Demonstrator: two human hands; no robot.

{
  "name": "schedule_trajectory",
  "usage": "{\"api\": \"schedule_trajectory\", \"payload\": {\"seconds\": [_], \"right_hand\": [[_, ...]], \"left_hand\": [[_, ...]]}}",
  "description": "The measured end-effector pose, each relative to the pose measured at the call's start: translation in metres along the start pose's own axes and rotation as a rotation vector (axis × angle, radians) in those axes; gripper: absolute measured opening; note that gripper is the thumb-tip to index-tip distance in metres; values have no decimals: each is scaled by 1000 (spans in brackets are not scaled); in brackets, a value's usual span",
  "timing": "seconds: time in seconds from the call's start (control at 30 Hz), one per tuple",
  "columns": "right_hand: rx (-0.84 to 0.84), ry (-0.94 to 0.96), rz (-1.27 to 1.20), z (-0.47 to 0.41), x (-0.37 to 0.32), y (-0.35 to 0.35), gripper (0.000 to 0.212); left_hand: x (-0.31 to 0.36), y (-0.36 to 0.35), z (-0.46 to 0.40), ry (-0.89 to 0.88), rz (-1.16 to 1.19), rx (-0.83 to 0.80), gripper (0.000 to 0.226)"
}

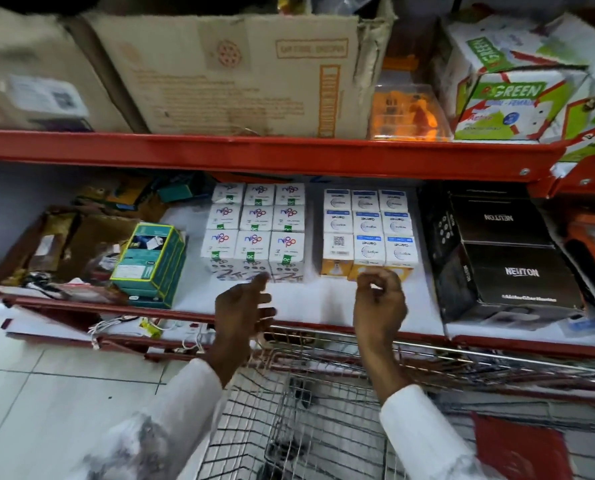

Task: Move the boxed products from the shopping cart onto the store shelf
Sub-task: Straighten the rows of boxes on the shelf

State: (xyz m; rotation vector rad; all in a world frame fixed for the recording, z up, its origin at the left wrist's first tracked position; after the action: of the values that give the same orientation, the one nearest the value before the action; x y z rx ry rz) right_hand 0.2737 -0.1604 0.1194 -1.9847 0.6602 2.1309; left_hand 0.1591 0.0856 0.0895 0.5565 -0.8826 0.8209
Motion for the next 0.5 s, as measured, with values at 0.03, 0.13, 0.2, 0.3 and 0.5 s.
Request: {"api": "schedule_trajectory", "payload": {"seconds": [0.03, 0.13, 0.2, 0.3, 0.5], "right_hand": [[-83, -52, 9, 12, 7, -18, 11], [-332, -233, 92, 39, 26, -73, 24], [-439, -247, 206, 46, 31, -97, 44], [-458, -266, 263, 48, 33, -119, 61], [-420, -320, 162, 42, 29, -137, 45]], "left_hand": [[8, 22, -8, -39, -6, 79, 22], [26, 68, -35, -119, 13, 218, 36], [31, 79, -53, -124, 17, 232, 52], [28, 78, -77, -46, 90, 168, 63], [24, 65, -103, -13, 97, 43, 46]]}}
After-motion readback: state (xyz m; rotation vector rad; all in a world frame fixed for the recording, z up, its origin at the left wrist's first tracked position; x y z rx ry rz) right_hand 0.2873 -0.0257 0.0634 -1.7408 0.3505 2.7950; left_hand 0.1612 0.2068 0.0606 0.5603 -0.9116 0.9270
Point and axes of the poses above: each hand's wrist, its own z-axis away from the middle knuckle, its own y-axis out of the back of the hand, x = y × z, the point moved 9 cm from there along -z, towards the middle knuckle, and after that the axes turned 9 degrees about x, right-handed, at the moved point
